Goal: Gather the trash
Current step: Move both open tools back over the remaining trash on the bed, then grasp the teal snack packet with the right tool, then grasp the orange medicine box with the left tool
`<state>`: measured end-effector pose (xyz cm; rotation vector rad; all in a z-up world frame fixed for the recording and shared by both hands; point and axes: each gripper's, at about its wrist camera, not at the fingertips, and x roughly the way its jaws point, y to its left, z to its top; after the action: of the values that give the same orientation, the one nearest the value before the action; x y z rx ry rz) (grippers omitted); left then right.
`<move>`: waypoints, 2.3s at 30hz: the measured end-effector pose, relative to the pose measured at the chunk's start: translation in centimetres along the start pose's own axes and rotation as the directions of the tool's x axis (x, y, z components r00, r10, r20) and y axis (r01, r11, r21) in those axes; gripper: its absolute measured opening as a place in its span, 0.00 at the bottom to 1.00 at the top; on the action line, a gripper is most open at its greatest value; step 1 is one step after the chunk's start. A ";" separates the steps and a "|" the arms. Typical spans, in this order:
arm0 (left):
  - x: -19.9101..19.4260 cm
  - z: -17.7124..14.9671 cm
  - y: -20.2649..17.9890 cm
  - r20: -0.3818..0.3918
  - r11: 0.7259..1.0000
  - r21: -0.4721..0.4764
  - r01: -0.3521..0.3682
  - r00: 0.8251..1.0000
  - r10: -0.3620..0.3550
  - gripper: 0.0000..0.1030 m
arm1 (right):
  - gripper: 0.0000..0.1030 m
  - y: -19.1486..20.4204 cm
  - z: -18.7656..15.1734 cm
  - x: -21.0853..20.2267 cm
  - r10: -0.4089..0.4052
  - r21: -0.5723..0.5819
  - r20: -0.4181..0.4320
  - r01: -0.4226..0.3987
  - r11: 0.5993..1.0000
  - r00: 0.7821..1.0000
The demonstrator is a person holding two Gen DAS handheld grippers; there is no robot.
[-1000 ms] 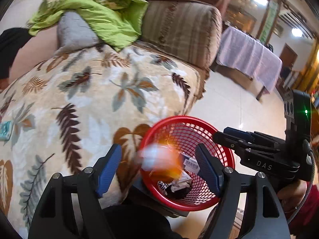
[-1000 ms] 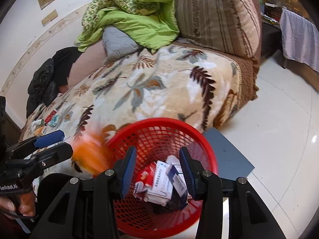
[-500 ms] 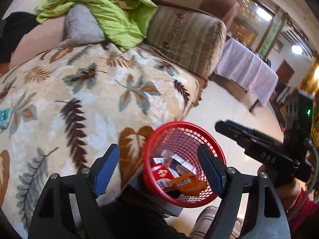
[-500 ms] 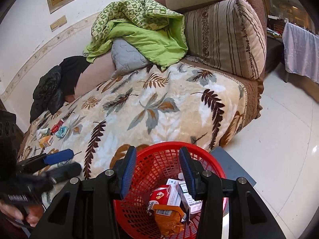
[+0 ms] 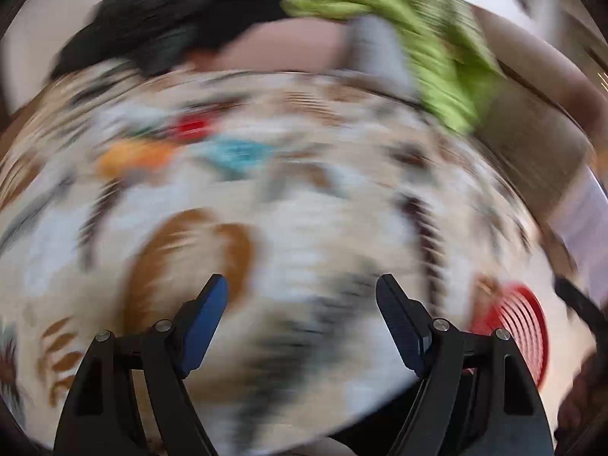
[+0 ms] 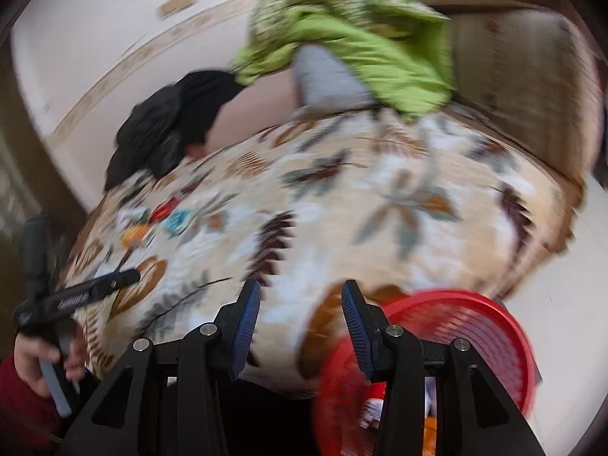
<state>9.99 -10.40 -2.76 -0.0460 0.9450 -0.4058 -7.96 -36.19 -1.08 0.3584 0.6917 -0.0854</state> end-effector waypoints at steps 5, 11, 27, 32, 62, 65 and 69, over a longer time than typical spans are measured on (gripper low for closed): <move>1.1 1.4 8.8 0.004 0.970 -0.206 -0.125 0.992 0.129 0.77 | 0.51 6.5 2.6 4.9 0.086 -0.136 -0.055 -0.093 0.986 0.995; 3.4 3.0 14.7 0.002 0.939 -0.320 -0.129 0.991 0.137 0.77 | 0.64 14.9 5.7 14.2 0.183 -0.316 -0.177 -0.232 0.920 0.967; 6.6 3.9 15.1 -0.010 0.950 -0.157 -0.271 0.962 0.273 0.91 | 0.64 22.9 9.7 34.0 0.009 -0.577 -0.337 -0.213 0.788 0.942; 7.3 3.8 14.8 -0.018 0.949 -0.126 -0.290 0.957 0.290 0.95 | 0.41 22.9 9.2 32.9 0.024 -0.499 -0.322 -0.191 0.845 0.947; 13.9 13.9 14.7 -0.142 0.820 -0.449 -0.355 0.934 0.327 0.77 | 0.27 15.0 9.2 21.5 0.080 -0.043 -0.012 -0.081 0.996 0.997; 13.1 13.2 14.7 -0.111 0.871 -0.370 -0.325 0.946 0.305 0.67 | 0.27 14.7 9.3 21.4 0.086 -0.040 -0.009 -0.086 0.995 0.996; 10.8 11.2 14.4 -0.095 0.921 -0.272 -0.280 0.960 0.264 0.55 | 0.27 15.2 9.1 21.3 0.103 -0.048 -0.016 -0.103 0.994 0.995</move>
<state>29.04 -2.49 -7.59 -0.1626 1.0442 -0.0108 16.90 -24.27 -3.71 0.3474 0.6862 0.0317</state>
